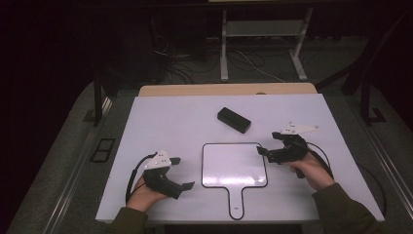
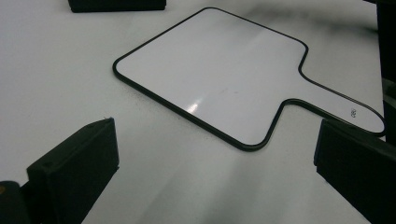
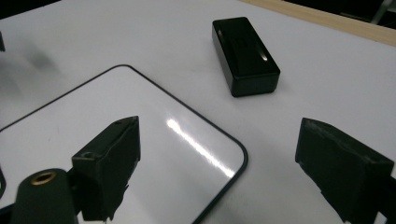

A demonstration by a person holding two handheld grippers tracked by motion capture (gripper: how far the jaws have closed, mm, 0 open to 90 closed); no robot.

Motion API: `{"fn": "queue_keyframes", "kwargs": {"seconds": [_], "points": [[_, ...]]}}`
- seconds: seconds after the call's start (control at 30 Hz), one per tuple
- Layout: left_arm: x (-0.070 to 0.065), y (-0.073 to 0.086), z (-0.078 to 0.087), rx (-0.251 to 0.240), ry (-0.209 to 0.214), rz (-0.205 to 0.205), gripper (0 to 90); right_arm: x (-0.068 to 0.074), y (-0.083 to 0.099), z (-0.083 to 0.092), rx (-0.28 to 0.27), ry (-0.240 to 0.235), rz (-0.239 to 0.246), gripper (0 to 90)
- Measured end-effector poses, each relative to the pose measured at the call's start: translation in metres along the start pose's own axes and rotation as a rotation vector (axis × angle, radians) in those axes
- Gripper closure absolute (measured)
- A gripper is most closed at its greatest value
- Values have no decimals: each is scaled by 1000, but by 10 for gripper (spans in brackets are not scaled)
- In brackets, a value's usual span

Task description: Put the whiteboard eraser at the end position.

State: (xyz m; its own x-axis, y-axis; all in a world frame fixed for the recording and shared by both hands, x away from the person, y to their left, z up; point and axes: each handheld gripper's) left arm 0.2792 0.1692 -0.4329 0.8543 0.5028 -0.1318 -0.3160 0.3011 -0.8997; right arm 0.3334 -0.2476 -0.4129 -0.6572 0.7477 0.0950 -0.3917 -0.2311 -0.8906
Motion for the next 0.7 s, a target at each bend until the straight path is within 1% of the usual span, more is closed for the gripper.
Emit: {"fn": "queue_keyframes", "kwargs": {"seconds": [0.07,0.2,0.27,0.37,0.5,0.57,0.63,0.7], "points": [[0,0,0,-2,-1,1,0,0,6,6,-11,-12,1,127],[1,0,0,-3,-2,4,0,4,16,14,-14,-29,3,127],[0,0,0,-4,-3,4,0,5,21,18,-14,-23,10,127],[0,0,0,-2,-4,3,0,7,27,23,-27,-25,4,127],[0,0,0,0,-3,1,0,7,35,30,-29,-26,-8,127],[0,0,1,-1,-3,-2,0,8,39,33,-32,-26,-5,127],[0,0,1,-4,-5,2,0,9,43,37,-28,-29,-3,127],[1,0,2,0,-6,-3,0,9,48,41,-22,-29,2,127]]}}
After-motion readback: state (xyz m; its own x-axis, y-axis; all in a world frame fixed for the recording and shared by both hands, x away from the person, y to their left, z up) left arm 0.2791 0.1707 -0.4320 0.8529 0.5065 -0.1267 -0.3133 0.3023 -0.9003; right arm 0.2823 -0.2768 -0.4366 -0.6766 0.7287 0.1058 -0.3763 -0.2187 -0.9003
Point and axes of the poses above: each handheld gripper's, and its own axes: z roughly backward along the jaws, y roughly out of its underside, x roughly to its left, and after that the axes turned 7 degrees about -x, right-handed
